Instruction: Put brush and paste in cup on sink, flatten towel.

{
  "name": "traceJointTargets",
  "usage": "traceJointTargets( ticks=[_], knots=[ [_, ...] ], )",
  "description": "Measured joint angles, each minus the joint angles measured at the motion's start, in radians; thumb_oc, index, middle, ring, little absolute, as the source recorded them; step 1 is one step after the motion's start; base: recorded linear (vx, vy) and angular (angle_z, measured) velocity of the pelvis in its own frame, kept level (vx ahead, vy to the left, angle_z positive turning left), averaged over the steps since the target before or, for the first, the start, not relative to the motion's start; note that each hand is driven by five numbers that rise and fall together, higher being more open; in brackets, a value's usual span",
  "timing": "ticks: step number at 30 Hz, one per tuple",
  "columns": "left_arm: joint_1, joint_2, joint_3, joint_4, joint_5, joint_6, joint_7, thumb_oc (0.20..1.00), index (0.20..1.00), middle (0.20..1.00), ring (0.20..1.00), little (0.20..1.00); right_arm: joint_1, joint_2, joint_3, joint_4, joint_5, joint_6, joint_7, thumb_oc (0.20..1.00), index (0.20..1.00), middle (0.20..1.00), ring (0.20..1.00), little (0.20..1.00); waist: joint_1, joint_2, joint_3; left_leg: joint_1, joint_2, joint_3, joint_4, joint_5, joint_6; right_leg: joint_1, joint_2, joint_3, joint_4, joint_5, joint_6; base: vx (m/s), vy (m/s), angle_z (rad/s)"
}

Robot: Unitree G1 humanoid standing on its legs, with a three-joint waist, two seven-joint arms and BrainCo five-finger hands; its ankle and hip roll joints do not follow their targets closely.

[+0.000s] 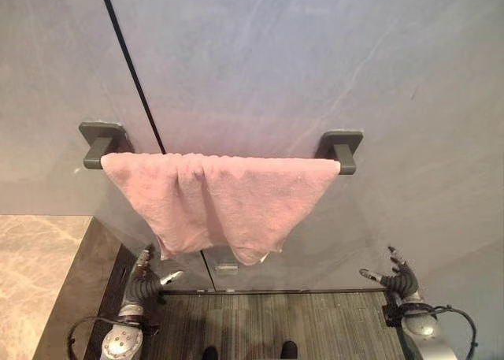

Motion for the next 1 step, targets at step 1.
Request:
traceJointTargets(
  ticks=[1],
  knots=[
    [-0.021, -0.016, 0.001, 0.095, -0.002, 0.004, -0.003, 1.000, 1.000, 1.000, 1.000, 1.000, -0.020, 0.016, 0.031, 0.074, 0.014, 0.001, 0.008, 1.000, 1.000, 1.000, 1.000, 1.000, -0.002, 0.000, 0.000, 0.000, 0.001, 0.001, 0.000, 0.000, 0.000, 0.000, 0.001, 0.000, 0.000, -0.001, 0.000, 0.00, 0.000, 0.00]
  ],
)
